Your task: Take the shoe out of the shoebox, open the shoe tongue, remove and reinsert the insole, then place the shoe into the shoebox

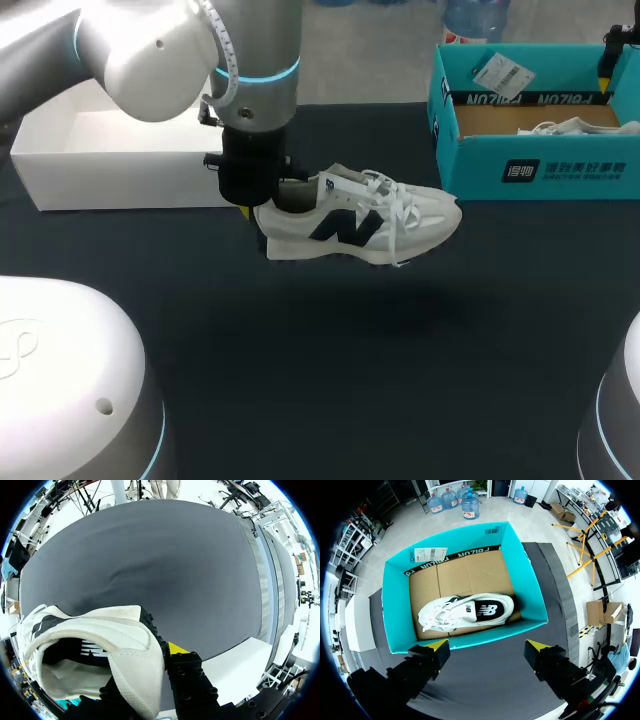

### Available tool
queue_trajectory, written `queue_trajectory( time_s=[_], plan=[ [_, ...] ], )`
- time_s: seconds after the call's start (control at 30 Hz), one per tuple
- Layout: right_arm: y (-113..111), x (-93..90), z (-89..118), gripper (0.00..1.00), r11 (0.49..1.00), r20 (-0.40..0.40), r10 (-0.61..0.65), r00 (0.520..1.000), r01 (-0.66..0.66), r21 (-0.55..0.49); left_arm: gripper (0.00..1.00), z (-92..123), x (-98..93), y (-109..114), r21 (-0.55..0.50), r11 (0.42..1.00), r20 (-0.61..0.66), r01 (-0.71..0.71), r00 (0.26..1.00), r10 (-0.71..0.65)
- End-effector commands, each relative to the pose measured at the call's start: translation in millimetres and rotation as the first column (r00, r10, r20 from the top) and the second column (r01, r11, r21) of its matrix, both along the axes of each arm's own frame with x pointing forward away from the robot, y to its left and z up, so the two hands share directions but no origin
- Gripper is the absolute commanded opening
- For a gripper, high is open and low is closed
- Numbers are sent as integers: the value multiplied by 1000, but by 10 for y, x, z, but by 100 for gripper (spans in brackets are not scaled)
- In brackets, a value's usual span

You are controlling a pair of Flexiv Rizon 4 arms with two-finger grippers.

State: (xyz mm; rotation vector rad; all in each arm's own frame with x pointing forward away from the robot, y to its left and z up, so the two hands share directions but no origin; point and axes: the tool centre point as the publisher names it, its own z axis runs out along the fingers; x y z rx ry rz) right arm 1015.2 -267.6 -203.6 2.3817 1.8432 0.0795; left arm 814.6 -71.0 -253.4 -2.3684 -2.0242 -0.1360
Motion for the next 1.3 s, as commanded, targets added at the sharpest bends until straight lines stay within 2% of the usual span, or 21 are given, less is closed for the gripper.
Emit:
queue_trajectory(
  time_s=[0.03,0.53,0.73,0.97,1.0,1.03,1.07,1.1,1.17,1.3],
  plan=[
    [2,-6,-1,100,1000,1,-1,1000,1,-1,0,-287,82,-51,5,1000,-10,-1,1000,1],
    [2,-6,-1,100,1000,1,-1,1000,1,-1,0,-1258,188,-43,35,999,-16,-8,1000,8],
    [2,-6,-1,100,1000,1,-1,1000,1,-1,0,-1499,220,-14,37,999,-30,-13,999,14],
    [2,-6,-1,100,1000,1,-1,1000,1,-1,0,-1607,211,5,25,1000,-66,1,998,0],
    [2,-6,-1,100,1000,1,-1,1000,1,-1,6,-1606,205,7,28,1000,-62,-5,998,6],
    [2,-6,-1,100,1000,1,-1,1000,1,-1,35,-1588,196,10,25,1000,-70,-4,998,6],
    [2,-6,-1,100,1000,1,-1,1000,1,-1,78,-1561,190,16,25,1000,-70,-7,998,9],
    [2,-6,-1,100,1000,1,-1,1000,1,-1,100,-1523,181,20,17,1000,-71,-17,997,18],
    [2,-6,-1,100,1000,1,-1,1000,1,-1,100,-1435,159,28,19,999,-76,-29,997,30],
    [2,-6,-1,100,1000,1,-1,1000,1,-1,100,-1210,92,41,-43,998,-79,-49,996,45]
  ],
)
